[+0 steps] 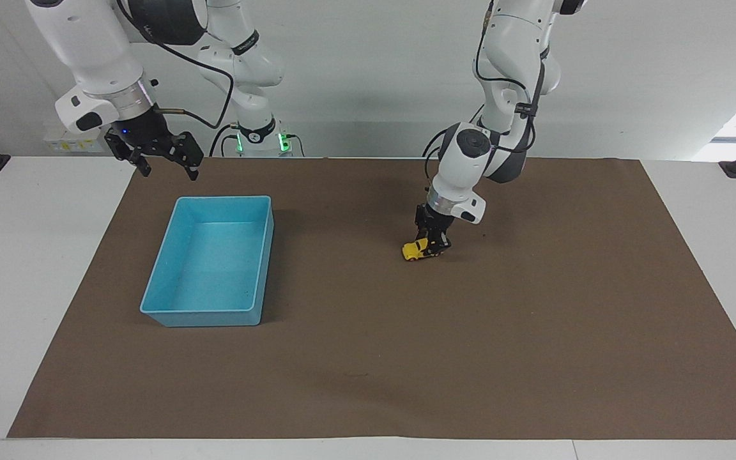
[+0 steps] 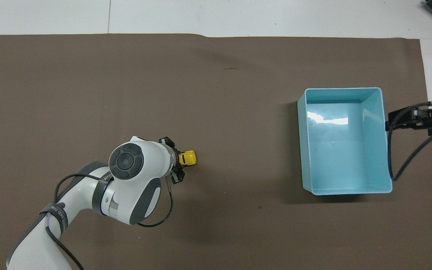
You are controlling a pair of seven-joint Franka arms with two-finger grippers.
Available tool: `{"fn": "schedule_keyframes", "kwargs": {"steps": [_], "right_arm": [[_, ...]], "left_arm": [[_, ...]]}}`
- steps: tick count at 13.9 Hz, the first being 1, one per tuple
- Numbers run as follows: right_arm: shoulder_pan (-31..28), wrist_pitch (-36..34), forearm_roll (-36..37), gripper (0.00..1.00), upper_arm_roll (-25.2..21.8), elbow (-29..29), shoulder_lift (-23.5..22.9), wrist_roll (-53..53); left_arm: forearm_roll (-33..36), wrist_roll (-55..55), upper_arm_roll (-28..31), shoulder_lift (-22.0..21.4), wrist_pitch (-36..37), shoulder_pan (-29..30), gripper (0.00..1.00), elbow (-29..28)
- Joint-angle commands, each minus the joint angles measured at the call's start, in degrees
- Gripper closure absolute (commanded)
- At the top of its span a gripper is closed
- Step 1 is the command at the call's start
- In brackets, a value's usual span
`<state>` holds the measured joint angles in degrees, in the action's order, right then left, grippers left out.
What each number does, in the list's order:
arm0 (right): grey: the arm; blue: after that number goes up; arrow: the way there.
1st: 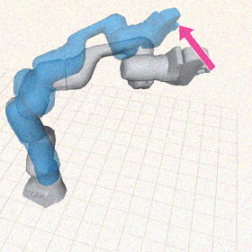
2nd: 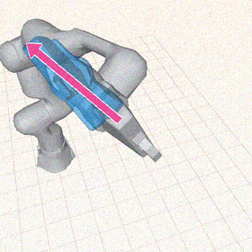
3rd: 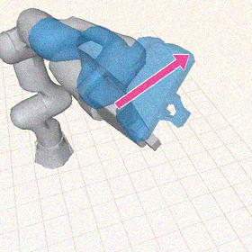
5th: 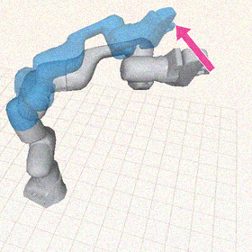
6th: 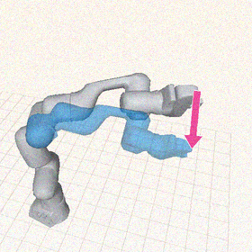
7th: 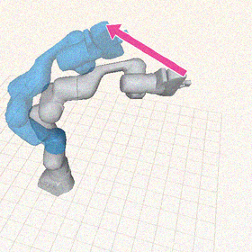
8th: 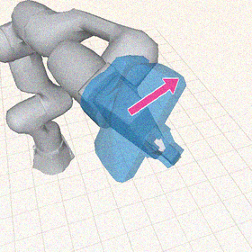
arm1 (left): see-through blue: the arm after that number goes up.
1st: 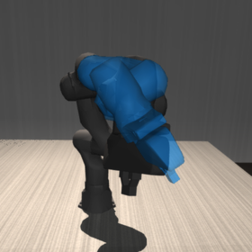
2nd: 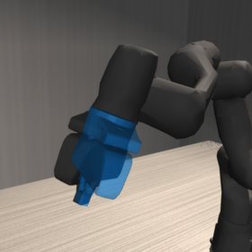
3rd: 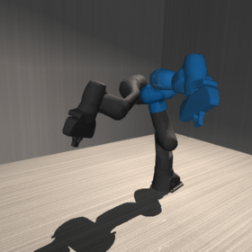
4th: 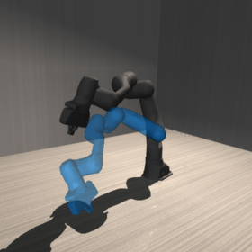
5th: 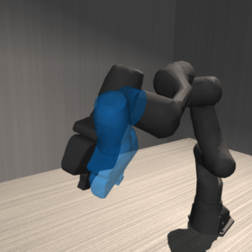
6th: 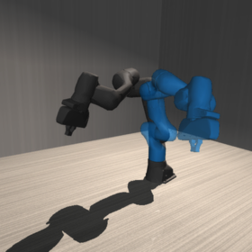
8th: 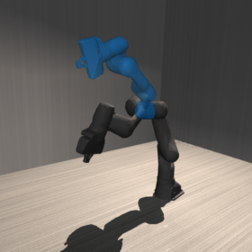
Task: Wind up and store yellow beetle car
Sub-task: 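Press the car with the left gripper and pull it back toward the robot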
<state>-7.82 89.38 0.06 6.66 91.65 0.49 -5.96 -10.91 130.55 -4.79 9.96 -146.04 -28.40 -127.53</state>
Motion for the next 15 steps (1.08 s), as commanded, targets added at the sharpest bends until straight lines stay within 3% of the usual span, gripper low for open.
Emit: {"fn": "schedule_keyframes", "kwargs": {"steps": [1, 15], "right_arm": [[-0.62, -0.08, -1.47, 0.00, 0.10, -0.51, -0.23, 1.48], [-0.62, -0.08, -1.47, 0.00, 0.10, -0.51, -0.23, 1.48]], "left_arm": [[0.02, -1.09, 1.28, 5.33, -2.50, 0.80, 1.00, 1.76], [0.10, -12.77, 1.89, 5.78, 1.63, 14.78, 1.00, -2.10]]}}
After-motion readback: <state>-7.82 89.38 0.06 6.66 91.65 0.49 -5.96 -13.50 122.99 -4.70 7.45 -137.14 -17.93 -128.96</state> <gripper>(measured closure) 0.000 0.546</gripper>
